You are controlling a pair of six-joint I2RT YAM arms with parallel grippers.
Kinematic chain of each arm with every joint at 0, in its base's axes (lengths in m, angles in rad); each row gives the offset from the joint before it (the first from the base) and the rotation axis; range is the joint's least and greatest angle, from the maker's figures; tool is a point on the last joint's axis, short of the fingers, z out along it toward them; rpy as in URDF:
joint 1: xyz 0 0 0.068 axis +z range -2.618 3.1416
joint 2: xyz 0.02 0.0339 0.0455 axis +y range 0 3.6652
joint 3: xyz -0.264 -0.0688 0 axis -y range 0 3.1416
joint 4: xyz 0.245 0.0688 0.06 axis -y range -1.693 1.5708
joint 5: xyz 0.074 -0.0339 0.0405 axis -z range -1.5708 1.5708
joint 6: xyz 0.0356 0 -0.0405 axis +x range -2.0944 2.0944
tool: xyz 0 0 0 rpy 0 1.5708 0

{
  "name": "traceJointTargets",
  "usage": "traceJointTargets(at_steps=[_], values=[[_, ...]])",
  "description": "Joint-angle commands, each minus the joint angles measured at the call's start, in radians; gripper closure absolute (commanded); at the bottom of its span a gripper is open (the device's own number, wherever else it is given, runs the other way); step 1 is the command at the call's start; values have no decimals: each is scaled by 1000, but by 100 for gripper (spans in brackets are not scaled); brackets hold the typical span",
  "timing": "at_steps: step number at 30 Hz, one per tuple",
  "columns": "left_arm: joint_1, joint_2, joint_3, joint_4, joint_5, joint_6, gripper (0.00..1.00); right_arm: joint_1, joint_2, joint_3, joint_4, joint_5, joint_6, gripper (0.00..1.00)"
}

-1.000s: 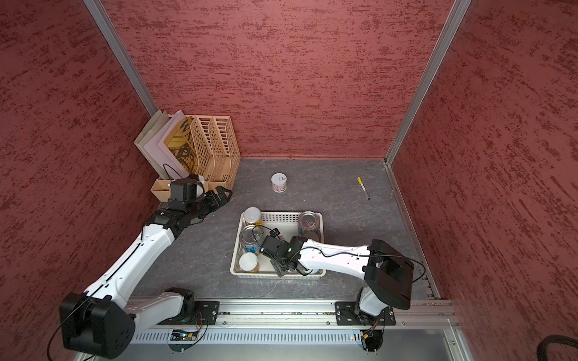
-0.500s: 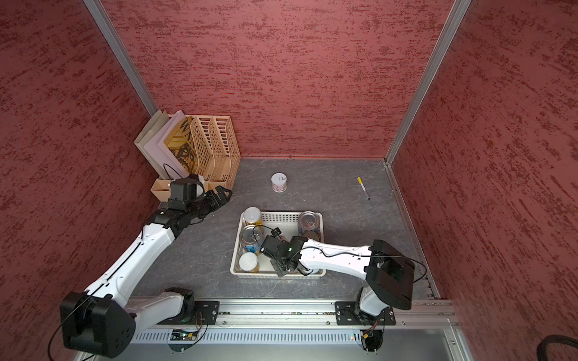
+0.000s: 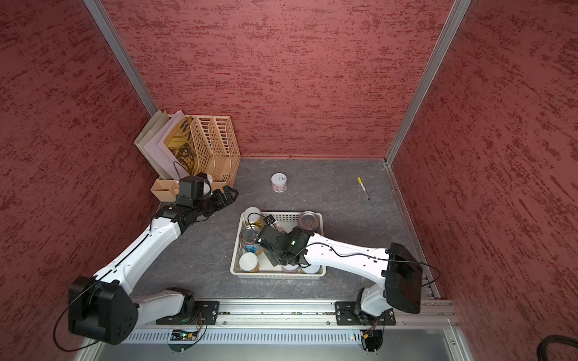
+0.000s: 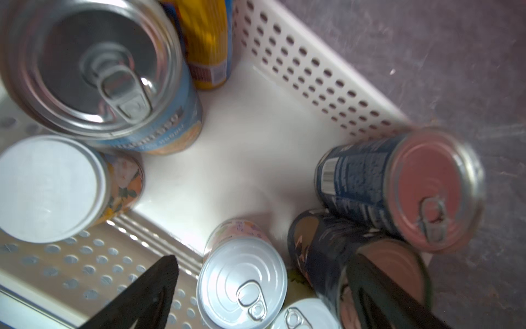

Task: Put the canned food in the basket
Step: Place the canned food in the basket.

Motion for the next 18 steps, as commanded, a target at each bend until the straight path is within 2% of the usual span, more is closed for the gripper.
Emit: traceJointTargets(at_steps=[1,5,11,14,18], values=[[-122,120,155,-56,-153,95,0,3,-121,-51,142,127,-32,1],[-206,330,384,-144,-184,125,0,2,-276,-156,203,144,-4,2],[-230,701,824,-389,-247,184,0,2,-498,-289,274,127,18,2],[-234,863,1043,-499,-263,245,0,3,-532,-295,275,108,24,2],[-237,1009,1253,-582,-257,328,0,2,-505,-289,268,81,30,2]])
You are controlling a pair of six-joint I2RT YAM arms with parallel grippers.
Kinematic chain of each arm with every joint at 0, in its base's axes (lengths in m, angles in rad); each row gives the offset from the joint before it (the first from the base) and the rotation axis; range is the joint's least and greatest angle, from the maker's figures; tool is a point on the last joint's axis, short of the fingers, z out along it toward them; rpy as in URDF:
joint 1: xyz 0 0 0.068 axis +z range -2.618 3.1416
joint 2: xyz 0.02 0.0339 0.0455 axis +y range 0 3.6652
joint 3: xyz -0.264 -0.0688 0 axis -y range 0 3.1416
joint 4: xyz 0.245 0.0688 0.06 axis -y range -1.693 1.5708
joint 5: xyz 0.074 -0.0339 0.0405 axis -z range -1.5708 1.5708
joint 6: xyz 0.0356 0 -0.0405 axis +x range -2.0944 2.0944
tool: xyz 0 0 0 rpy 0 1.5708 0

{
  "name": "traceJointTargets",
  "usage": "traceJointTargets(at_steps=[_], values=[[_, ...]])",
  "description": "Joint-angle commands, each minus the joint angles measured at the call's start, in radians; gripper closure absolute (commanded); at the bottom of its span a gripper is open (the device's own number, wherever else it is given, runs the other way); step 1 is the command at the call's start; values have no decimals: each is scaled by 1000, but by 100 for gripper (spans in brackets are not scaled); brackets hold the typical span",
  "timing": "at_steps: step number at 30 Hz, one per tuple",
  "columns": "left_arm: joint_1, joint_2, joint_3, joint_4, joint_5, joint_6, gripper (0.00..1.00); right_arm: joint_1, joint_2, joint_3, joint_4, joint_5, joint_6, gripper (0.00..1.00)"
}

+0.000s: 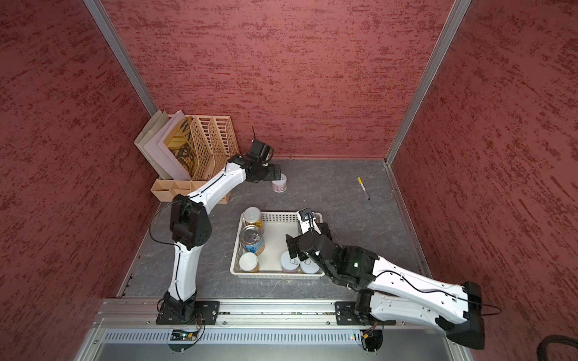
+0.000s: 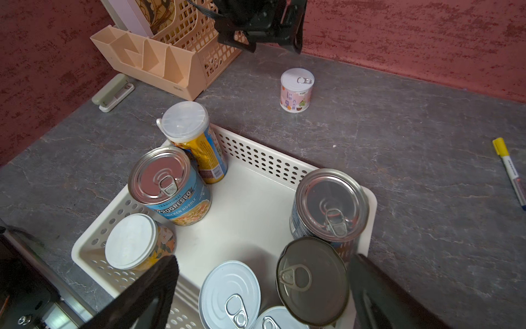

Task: Put the canned food in the basket
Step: Place the canned food in the basket, then pick up the canned food from the center of the board.

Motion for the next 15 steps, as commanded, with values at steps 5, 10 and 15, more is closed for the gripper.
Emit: traceJointTargets(at_steps=[5,10,15], values=[[-3,158,228,-175,3,137,0,2,74,26,11,-45,28,2],[-5,214,260,-151,51,184,0,2,74,27,10,-55,28,2],[-12,274,316,-149,58,216,0,2,60,22,10,-62,28,2]])
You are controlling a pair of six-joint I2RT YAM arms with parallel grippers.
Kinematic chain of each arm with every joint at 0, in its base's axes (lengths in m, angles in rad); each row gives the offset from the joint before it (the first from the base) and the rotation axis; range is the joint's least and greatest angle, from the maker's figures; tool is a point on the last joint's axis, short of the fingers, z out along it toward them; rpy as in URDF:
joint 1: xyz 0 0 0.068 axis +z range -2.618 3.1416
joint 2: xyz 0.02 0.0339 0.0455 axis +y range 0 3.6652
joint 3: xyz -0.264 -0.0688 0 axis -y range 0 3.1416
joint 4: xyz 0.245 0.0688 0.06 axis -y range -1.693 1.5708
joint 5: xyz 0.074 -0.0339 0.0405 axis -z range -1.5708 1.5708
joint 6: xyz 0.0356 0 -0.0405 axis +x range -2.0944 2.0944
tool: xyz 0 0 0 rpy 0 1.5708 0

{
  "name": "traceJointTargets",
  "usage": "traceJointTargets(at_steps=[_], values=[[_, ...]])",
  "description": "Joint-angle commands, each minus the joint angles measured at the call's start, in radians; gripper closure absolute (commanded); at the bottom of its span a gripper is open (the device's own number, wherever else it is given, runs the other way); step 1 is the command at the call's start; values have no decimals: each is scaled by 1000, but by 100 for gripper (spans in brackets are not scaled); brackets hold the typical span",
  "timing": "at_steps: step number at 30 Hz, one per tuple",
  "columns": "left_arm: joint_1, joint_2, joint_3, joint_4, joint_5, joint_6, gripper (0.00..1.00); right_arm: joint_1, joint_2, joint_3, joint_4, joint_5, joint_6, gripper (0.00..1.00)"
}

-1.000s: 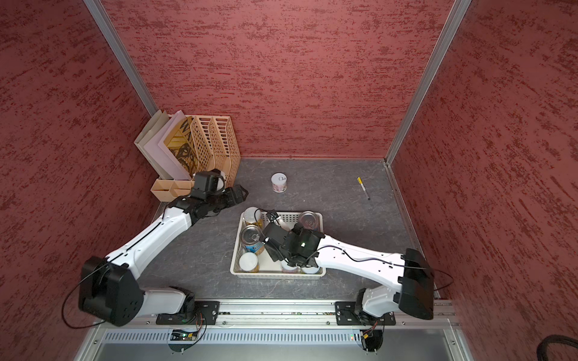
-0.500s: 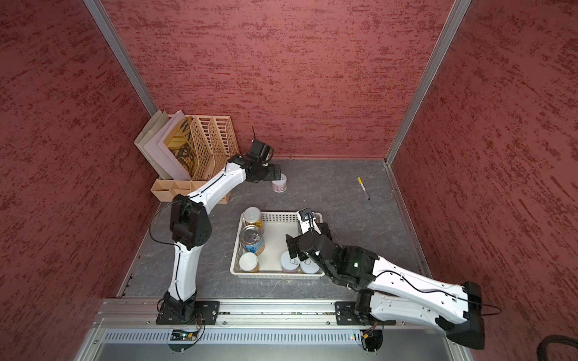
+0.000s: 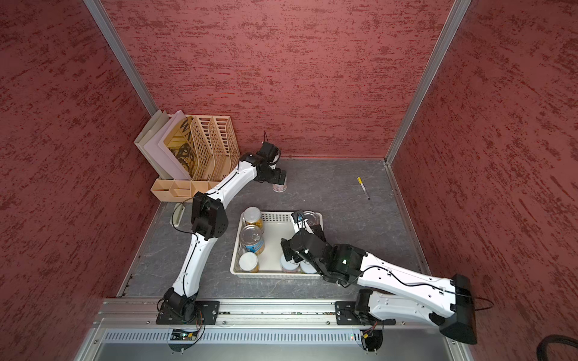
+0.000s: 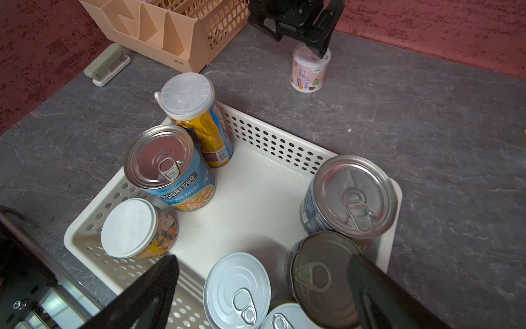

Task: Put the canned food in the basket
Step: Pick up the canned food from the center of the board.

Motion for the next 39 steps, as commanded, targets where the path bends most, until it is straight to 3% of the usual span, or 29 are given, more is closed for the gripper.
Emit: traceJointTargets(at_steps=[1,10,27,34,39], values=[[-10,46,40,-2,22,46,0,2,-21,23,7,-15,9,2],[-22,102,78,53,38,69,0,2,-12,27,2,-27,8,2],[-24,171,93,197,-68,82,0,2,21,35,4,-35,-1,2],[-17,166,106,218,-38,89,0,2,47,43,2,-42,-3,2],[-12,169,106,222,-24,93,6,1,57,48,3,-60,-3,2]])
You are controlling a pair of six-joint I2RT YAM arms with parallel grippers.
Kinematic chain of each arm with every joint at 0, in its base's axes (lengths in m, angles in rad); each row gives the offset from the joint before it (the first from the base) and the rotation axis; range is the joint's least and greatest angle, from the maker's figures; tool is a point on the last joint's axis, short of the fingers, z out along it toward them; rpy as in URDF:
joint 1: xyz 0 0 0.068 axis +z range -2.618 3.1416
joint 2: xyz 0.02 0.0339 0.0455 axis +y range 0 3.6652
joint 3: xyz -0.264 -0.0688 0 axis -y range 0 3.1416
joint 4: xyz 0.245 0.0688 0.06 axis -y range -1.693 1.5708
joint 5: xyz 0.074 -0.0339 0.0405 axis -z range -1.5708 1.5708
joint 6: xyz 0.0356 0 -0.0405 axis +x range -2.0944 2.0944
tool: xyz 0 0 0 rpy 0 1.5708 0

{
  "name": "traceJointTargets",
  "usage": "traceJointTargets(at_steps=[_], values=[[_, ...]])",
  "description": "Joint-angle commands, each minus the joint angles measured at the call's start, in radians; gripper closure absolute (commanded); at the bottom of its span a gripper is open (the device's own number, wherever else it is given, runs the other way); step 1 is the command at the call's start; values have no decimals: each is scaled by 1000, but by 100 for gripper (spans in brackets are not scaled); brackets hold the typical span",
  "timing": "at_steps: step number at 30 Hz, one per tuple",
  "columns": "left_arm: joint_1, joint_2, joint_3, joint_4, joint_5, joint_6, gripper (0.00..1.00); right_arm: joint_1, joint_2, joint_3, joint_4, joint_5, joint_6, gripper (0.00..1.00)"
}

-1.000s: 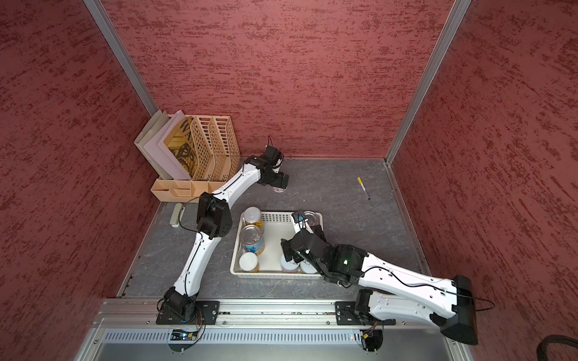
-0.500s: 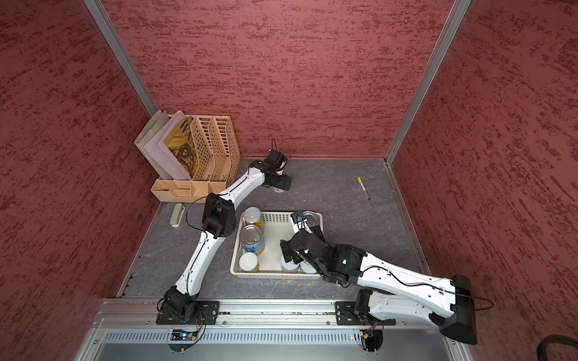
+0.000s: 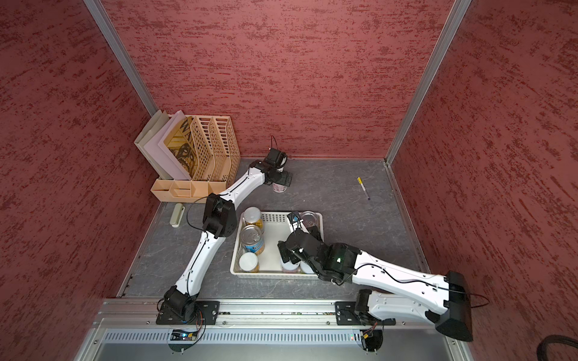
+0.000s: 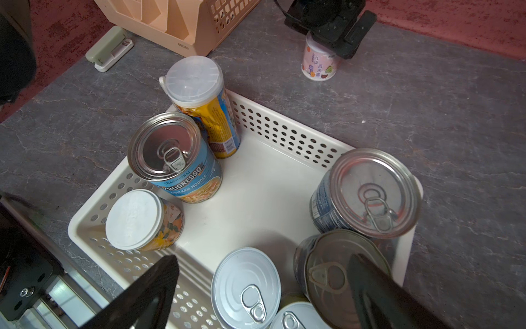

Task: Put the canned food in the basket
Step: Pick up the canned food from the center of the board.

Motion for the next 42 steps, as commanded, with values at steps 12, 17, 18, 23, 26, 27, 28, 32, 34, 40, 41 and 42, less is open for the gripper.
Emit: traceJointTargets(at_steps=[12,17,18,23,26,27,28,32,34,40,41,42], values=[[8,4,26,-23,9,21,37,2,-4,29,4,-20,-1,2],[7,-11,22,-35,12,15,53,2,-5,28,4,-16,1,1],[6,-22,18,-34,15,14,55,2,-7,28,3,-14,1,2],[-10,-117,-84,33,-20,5,59,2,-18,21,6,-6,4,2],[-21,-189,-162,89,-18,-9,61,1,-28,18,8,-3,4,2],[-24,-209,-175,95,-17,-18,63,2,-32,17,9,-2,5,2],[-28,-225,-183,97,-16,-25,63,2,-35,15,8,-1,4,1],[-55,-293,-202,93,-30,-37,65,2,-48,11,9,7,10,2],[-72,-329,-212,87,-58,-39,65,2,-64,3,12,21,16,2],[-130,-483,-297,62,-109,-95,65,1,-179,-47,34,85,34,2],[-142,-517,-336,73,-121,-103,65,2,-209,-60,39,100,37,2],[-154,-550,-380,87,-143,-110,65,2,-233,-70,43,113,40,1]])
